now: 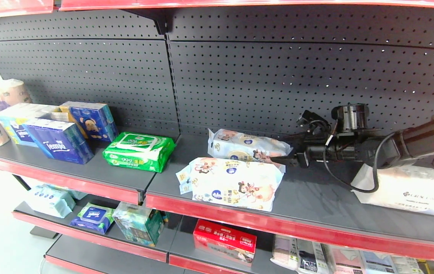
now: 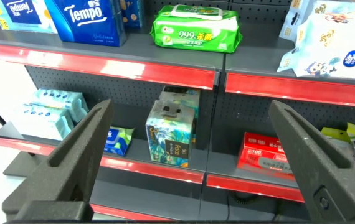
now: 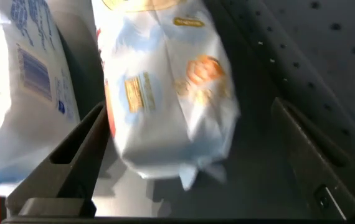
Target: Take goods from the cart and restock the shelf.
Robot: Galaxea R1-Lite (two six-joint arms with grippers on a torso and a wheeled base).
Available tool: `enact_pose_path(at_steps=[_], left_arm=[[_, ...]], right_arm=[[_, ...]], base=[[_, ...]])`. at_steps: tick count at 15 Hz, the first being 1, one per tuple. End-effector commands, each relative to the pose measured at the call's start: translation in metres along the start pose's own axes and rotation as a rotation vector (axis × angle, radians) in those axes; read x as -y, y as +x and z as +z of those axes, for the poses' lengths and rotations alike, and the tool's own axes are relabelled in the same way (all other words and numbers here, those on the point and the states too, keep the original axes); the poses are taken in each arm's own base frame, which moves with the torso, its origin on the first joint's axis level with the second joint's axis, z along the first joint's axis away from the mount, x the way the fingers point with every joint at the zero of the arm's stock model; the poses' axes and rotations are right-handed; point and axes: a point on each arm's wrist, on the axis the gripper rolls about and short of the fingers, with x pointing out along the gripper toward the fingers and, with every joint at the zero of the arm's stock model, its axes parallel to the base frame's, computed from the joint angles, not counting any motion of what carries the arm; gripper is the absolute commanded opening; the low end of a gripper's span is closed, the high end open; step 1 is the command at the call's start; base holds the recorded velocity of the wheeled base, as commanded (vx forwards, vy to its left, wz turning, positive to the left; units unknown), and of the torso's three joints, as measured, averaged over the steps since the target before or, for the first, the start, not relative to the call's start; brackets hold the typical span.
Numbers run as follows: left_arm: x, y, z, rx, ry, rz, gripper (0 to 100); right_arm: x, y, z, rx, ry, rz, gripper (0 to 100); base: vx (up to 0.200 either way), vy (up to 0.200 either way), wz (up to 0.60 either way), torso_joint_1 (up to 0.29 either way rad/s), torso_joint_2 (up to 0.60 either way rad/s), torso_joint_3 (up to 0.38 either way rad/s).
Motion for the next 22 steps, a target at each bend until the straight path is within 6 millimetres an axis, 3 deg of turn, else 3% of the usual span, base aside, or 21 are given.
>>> enact_pose_path(at_steps=[1, 15, 22], left_arm=[[0.0, 0.0, 0.0, 0.0, 0.0, 0.0, 100], [0.0, 0.0, 0.0, 0.0, 0.0, 0.0, 100], [0.0, 0.0, 0.0, 0.0, 0.0, 0.002, 100]], right_arm=[[-0.001, -0.01, 0.003, 0.003, -0.006, -0.016, 100], [-0.004, 0.003, -0.011, -0.074, -0.01, -0.103, 100], [-0.013, -0.036, -0.004, -0.055, 0.033, -0.113, 100]], base=[[0.0, 0.0, 0.0, 0.0, 0.0, 0.0], [0.0, 0.0, 0.0, 0.0, 0.0, 0.0], [0.0, 0.0, 0.0, 0.0, 0.0, 0.0]])
